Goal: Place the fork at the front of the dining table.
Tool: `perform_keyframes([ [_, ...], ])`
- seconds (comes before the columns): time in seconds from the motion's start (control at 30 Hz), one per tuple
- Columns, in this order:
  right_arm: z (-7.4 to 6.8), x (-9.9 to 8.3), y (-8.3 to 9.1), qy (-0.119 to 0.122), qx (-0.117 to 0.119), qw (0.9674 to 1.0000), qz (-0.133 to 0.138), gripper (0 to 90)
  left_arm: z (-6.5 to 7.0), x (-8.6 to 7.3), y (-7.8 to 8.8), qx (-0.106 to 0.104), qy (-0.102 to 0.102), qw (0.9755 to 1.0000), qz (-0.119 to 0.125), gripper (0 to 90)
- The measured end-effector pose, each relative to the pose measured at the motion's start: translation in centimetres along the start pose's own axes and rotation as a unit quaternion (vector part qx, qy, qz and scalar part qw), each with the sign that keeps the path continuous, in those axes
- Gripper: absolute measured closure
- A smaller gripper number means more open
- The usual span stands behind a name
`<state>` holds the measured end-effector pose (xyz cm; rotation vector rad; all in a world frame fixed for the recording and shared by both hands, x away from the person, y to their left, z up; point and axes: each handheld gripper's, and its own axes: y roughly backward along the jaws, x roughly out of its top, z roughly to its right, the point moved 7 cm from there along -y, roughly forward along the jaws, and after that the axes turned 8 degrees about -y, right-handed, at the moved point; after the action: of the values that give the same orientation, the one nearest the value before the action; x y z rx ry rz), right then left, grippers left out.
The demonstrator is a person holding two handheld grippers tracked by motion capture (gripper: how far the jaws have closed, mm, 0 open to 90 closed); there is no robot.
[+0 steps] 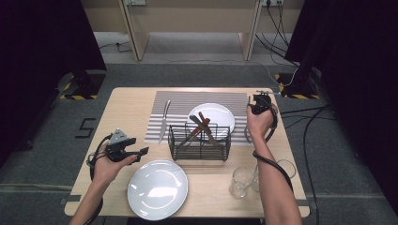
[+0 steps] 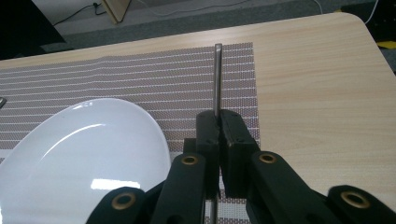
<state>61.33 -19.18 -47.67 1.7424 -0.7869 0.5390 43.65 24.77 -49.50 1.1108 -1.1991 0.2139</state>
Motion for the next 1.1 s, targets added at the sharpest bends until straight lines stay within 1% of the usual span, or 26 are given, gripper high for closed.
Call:
perform_keyframes([
  [0.23,-0.1,-0.1,-0.5,0.004,0.0,1.0,0.0,87.1,0.0,0.0,0.0,-0.001,0.0,1.0,0.0,29.4],
  [0.57,0.0,-0.2,-0.6,-0.001,0.004,1.0,0.003,87.1,0.0,-0.1,-0.1,-0.001,0.001,1.0,-0.001,29.4],
  [0.67,-0.1,-0.1,-0.5,0.003,0.005,1.0,0.0,87.2,0.0,-0.1,-0.1,-0.001,0.0,1.0,-0.002,29.4],
  [0.87,-0.1,0.2,0.3,-0.002,0.005,1.0,-0.001,87.2,-0.1,-0.1,0.0,0.0,0.0,1.0,-0.002,29.4],
  [0.93,0.0,0.3,0.6,0.001,0.003,1.0,0.0,87.3,-0.1,-0.1,0.0,0.0,0.0,1.0,-0.002,29.4],
  [1.03,-0.1,0.5,0.9,-0.003,0.006,1.0,-0.003,87.2,0.0,0.0,-0.1,-0.001,0.001,1.0,-0.001,29.4],
  [1.1,-0.1,0.5,1.0,-0.003,0.005,1.0,-0.008,87.3,0.0,0.0,0.0,-0.001,0.001,1.0,-0.001,29.4],
])
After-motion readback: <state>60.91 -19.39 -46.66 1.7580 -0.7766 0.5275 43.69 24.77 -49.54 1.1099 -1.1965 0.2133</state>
